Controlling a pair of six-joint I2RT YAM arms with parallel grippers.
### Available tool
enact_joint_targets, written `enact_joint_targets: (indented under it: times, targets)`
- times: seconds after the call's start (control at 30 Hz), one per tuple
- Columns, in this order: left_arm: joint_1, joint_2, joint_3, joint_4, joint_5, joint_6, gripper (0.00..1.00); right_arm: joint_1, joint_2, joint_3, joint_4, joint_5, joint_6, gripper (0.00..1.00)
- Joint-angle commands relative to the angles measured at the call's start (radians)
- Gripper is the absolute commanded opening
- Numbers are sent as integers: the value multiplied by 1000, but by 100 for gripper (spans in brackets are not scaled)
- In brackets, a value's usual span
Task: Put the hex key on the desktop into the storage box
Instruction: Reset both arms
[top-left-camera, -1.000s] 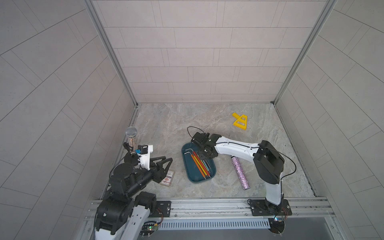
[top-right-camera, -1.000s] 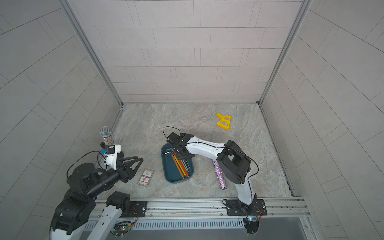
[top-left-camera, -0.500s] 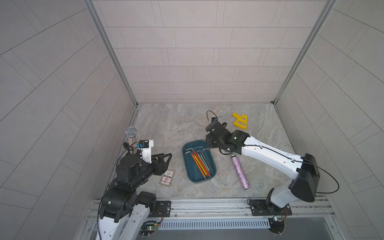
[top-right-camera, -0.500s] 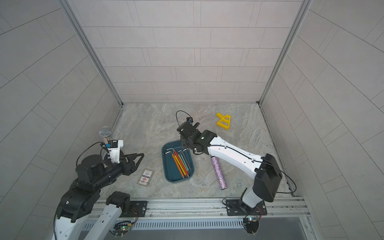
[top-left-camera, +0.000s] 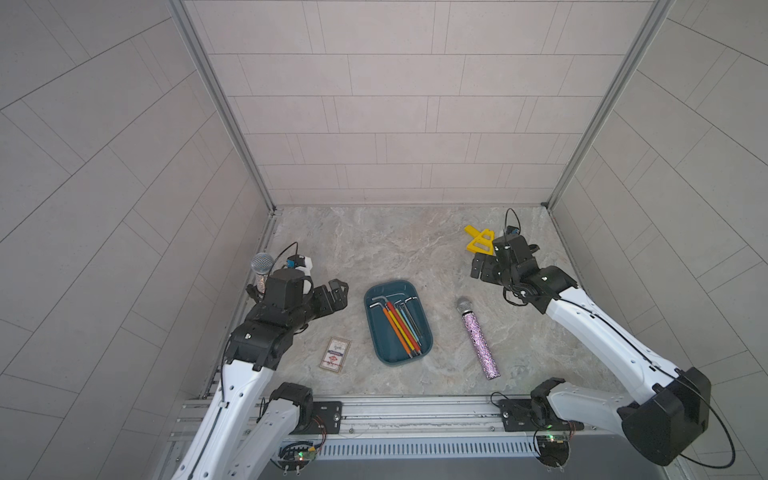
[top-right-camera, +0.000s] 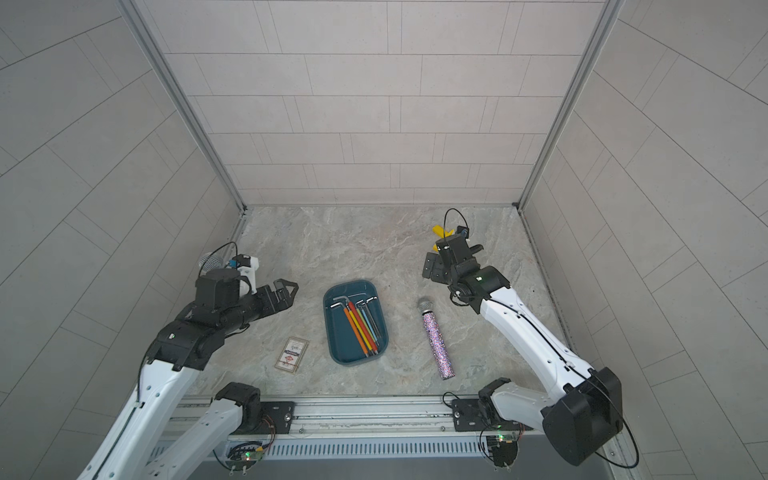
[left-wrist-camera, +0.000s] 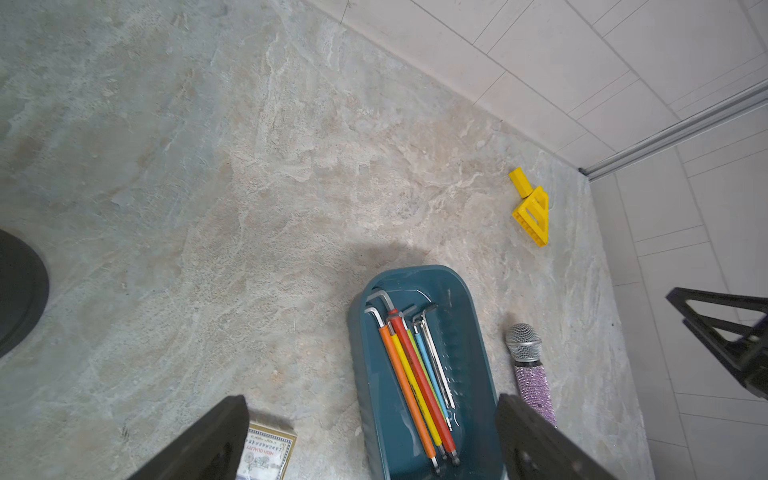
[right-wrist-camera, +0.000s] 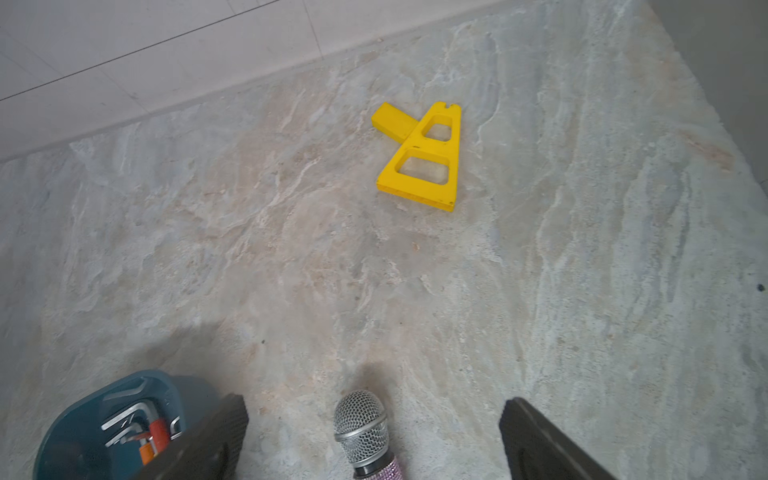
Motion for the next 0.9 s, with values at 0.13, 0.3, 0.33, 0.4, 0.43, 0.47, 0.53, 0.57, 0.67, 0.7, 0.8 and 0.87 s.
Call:
enact_joint_targets:
  times: [0.13,0.3,0.33,0.4,0.43,0.47,0.53,0.57,0.67,0.7,0.8,0.87]
  targets:
    - [-14,147,38,135,-124,192,100,-18,-64,-35,-13,63,-21,100]
    - [-57,220,67,143,-345,257,100,-25,-79,-94,28,207,-26,100]
    - [-71,228,58,166,-447,257,100,-32,-88,-123,71,217,-49,100]
    - [-83,236,13,241,-587,271,100,-58,-113,-174,137,227,-80,100]
    - [-83,237,-30,300,-634,276,100,-70,-128,-212,199,229,-108,100]
    - [-81,238,-62,343,-660,272,100,-72,-143,-253,268,234,-145,100]
    - [-81,260,-102,402,-670,262,100,-73,-166,-347,432,296,-205,100]
    - [-81,275,-117,432,-662,278,100,-74,-165,-389,503,328,-235,100]
    - [-81,328,-158,540,-645,345,100,-79,-133,-528,770,400,-348,100]
    - [-80,345,-168,574,-653,362,100,-81,-113,-562,862,422,-392,100]
    - [-78,381,-290,858,-582,484,100,-89,-19,-611,1046,477,-503,100]
    - [-77,412,-401,1124,-582,499,100,-102,67,-611,1114,484,-565,100]
